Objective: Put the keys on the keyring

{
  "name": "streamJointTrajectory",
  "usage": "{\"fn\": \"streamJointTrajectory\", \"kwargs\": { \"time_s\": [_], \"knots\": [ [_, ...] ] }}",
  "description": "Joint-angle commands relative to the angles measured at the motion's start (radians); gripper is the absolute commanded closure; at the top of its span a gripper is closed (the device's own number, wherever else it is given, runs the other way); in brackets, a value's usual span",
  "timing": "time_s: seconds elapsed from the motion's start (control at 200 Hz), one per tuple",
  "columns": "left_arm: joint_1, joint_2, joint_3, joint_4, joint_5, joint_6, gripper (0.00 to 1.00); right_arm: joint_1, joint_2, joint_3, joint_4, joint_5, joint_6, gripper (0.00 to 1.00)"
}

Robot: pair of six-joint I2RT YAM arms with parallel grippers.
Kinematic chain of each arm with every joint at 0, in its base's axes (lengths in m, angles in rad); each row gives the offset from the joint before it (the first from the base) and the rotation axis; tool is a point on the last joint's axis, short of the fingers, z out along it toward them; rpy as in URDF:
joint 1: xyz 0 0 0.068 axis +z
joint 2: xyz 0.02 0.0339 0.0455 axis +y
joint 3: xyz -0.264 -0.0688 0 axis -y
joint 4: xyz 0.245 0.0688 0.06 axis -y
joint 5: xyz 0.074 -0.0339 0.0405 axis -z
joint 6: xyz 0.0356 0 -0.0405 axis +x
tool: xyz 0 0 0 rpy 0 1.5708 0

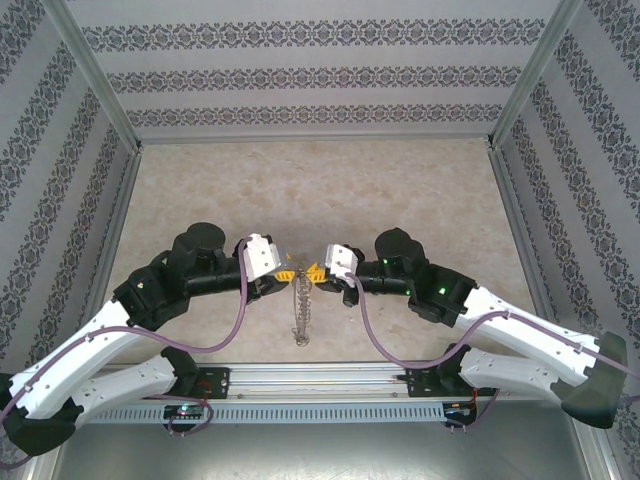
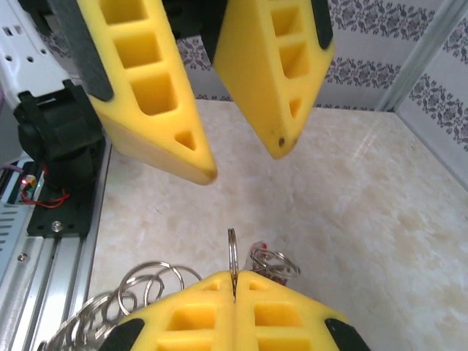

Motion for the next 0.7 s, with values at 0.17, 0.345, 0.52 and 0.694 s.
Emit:
{"fn": "streamJointTrajectory", "kwargs": {
  "time_s": [0.17,0.345,0.52,0.694],
  "knots": [
    [0.004,0.049,0.036,-0.047,0.012,-0.019,0.65,0.01,0.02,0.057,-0.012,0.036,-0.018,1.0],
    [0.004,0.074,0.007,0.008,0.011,-0.016,0.65,0.01,0.029,0.066,-0.021,0.029,-0.022,1.0],
    [0.004,0.11,0.005,0.035,0.011,-0.005,0.7,0.01,0.035,0.072,-0.033,0.016,-0.028,1.0],
    [0.004,0.131,-0.002,0.046,0.014,0.003,0.74,0.011,0.035,0.073,-0.032,0.01,-0.03,1.0]
  ]
}}
